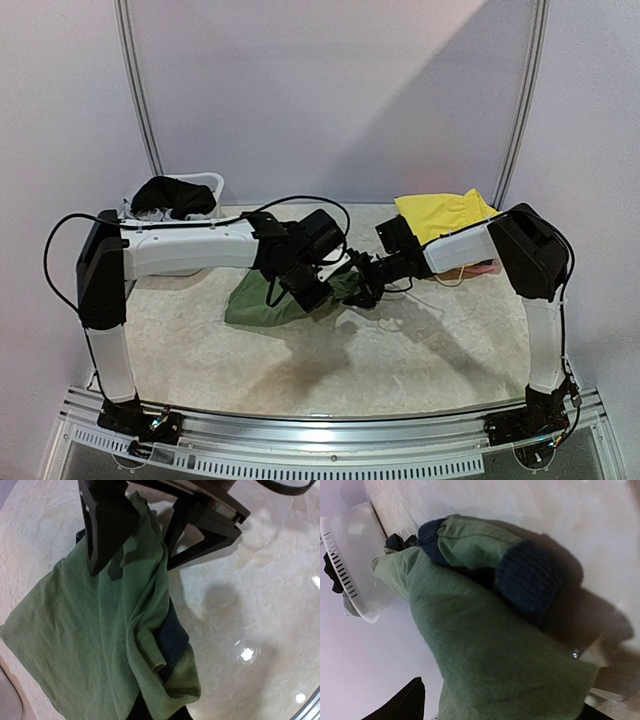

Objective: Fold and stack the mixed laundry pile
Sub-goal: Pass from the left arm to the right

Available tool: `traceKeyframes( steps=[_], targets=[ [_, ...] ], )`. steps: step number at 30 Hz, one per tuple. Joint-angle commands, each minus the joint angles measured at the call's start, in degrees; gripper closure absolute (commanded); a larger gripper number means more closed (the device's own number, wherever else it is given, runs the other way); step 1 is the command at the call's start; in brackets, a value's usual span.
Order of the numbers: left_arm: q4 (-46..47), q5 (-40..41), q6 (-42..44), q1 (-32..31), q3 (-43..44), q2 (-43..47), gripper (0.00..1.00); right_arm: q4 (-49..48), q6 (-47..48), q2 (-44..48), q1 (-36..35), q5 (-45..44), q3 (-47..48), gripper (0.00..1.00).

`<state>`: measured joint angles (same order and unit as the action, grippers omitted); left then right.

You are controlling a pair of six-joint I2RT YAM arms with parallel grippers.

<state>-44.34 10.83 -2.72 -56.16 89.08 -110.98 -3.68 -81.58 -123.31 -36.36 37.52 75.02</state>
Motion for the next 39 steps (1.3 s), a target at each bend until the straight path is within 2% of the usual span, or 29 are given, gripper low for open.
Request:
traceKeyframes(
  steps=[1,11,19,21,27,31,33,34,35,37,38,39],
  targets=[
    [0.98,-1.04,-1.42,1.21,1.11,3.21,1.00,-4.76,-3.14,-2.10,-0.44,0.49,-1.57,0.22],
    [1.82,-2.45,-2.73,2.02,1.48,4.88,1.00,-9.37,-5.85,-3.77,-0.57,0.96,-2.95,0.25],
    [1.94,-3.43,-2.82,2.02,1.11,4.79,1.00,-16.82,-10.67,-5.64,-0.39,1.05,-3.39,0.34],
    [1.96,-3.53,-2.91,2.02,1.10,4.72,1.00,-16.85,-11.04,-5.59,-0.19,0.77,-3.39,0.38],
    [1.87,-4.68,-3.32,2.01,0.61,4.60,1.00,-17.04,-11.06,-5.37,0.17,-0.07,-3.15,0.57],
    [2.39,-6.82,-3.00,1.86,-0.57,5.31,0.98,-16.36,-10.39,-5.29,0.58,0.08,-2.21,0.74],
    [2.55,-10.00,-2.20,1.85,-1.39,6.06,0.71,-14.53,-9.25,-5.28,0.79,0.23,-1.35,0.80],
    [2.69,-13.10,-1.87,1.85,-1.97,6.57,0.52,-13.40,-8.05,-5.28,0.89,0.32,-0.84,0.82],
    [3.02,-15.75,-1.56,1.78,-2.78,7.30,0.39,-12.20,-6.88,-5.28,0.94,0.39,-0.32,0.84],
    [3.87,-19.04,-1.56,1.51,-4.69,9.27,0.07,-7.66,-3.78,-5.28,1.26,0.40,1.02,0.88],
    [4.20,-20.35,-1.50,1.50,-5.57,10.40,0.01,-5.80,-2.45,-5.21,1.37,0.37,1.61,0.89],
    [4.13,-20.93,-1.73,1.49,-6.49,11.27,0.01,-3.70,-0.55,-5.15,1.49,0.22,2.29,0.89]
  ],
)
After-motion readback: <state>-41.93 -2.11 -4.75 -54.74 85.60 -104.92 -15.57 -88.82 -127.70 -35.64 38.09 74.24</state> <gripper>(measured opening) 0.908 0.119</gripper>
